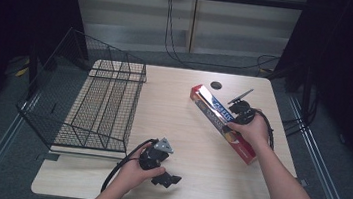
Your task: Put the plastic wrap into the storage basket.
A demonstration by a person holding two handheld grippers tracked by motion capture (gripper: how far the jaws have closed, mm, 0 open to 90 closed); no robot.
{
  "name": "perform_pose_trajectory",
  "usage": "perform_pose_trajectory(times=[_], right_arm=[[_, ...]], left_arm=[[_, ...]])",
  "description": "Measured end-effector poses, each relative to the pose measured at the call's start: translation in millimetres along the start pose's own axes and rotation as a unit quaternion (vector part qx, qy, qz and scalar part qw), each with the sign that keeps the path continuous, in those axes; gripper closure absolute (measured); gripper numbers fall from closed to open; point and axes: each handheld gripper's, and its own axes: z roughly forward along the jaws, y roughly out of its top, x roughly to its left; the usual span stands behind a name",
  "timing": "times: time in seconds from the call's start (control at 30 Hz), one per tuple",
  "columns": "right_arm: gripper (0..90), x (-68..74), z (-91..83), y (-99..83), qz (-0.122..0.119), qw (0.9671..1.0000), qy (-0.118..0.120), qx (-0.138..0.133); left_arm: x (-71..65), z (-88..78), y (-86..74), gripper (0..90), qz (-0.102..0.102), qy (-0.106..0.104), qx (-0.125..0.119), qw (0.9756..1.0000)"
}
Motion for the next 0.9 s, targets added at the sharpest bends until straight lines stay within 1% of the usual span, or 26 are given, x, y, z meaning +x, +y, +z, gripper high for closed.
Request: perform_pose_trajectory(times=[0.03,0.13,0.2,0.27,0.3,0.37,0.4,0.43,0.47,0.53,0.6,0.67,0.7,0.73,0.8,0.83,0.87,0.9], right_arm=[[43.3,-0.1,-0.2,0.1,0.0,1.0,0.001,0.001],[44.4,-0.4,-0.7,0.2,0.001,1.0,0.002,0.003],[44.7,-1.1,-1.5,0.0,0.006,0.9999,0.009,0.007],[44.7,-0.8,-1.4,-0.4,0.006,0.9999,0.008,0.005],[44.8,-0.5,-1.7,-0.7,0.0,1.0,0.004,0.006],[44.8,-1.5,-2.1,-2.0,-0.007,0.9999,0.009,0.003],[44.9,-1.7,-2.9,-2.4,-0.006,0.9999,0.012,0.007],[44.9,-1.7,-2.8,-3.2,-0.004,0.9999,0.014,0.002],[44.9,-1.9,-4.0,-3.6,-0.009,0.9999,0.012,0.005],[44.9,-2.9,-6.1,-5.2,-0.009,0.9997,0.023,0.006],[44.9,-1.7,-8.5,-5.8,-0.017,0.9997,0.018,0.006],[44.8,-1.5,-9.6,-6.3,-0.019,0.9996,0.02,0.008],[44.9,-1.7,-10.4,-7.1,-0.019,0.9995,0.024,0.003],[44.9,-2.0,-13.0,-8.3,-0.028,0.9992,0.027,0.0],[44.9,-0.4,-16.9,-9.5,-0.032,0.9991,0.027,-0.008],[44.9,-0.2,-19.2,-10.0,-0.028,0.999,0.033,-0.008],[44.9,0.7,-21.4,-10.9,-0.032,0.9988,0.034,-0.016],[44.9,0.7,-21.4,-10.9,-0.032,0.9988,0.034,-0.016]], left_arm=[[0.0,-0.3,0.1,1.9,0.002,0.001,0.005,1.0],[0.1,-0.7,0.0,1.9,0.001,0.002,0.007,1.0],[0.1,-0.4,-0.1,2.0,0.0,0.002,0.004,1.0],[0.3,-0.3,-0.2,1.9,-0.001,0.0,0.001,1.0],[0.3,-0.3,-0.2,2.0,-0.001,0.0,0.0,1.0],[0.8,-0.7,0.2,1.9,0.001,0.001,0.003,1.0],[0.6,-0.5,0.2,2.0,-0.001,0.001,0.003,1.0],[0.6,-0.4,0.2,2.0,-0.001,0.001,0.003,1.0],[0.6,-0.4,0.2,2.0,-0.001,0.0,0.003,1.0],[1.1,0.1,0.3,1.9,0.002,0.001,0.005,1.0],[0.7,0.5,0.3,1.9,0.0,0.0,0.006,1.0],[0.7,0.6,0.3,1.9,-0.001,-0.001,0.006,1.0],[0.5,0.9,0.4,1.9,-0.001,-0.002,0.006,1.0],[0.1,1.3,0.5,1.9,-0.003,-0.003,0.005,1.0],[-0.1,1.0,1.0,1.9,-0.002,-0.003,0.008,1.0],[-0.2,0.8,1.4,2.0,-0.002,-0.006,0.005,1.0],[-0.3,0.7,1.7,1.9,-0.001,-0.013,0.0,0.9999],[-0.3,0.7,1.7,1.9,-0.001,-0.013,0.0,0.9999]])
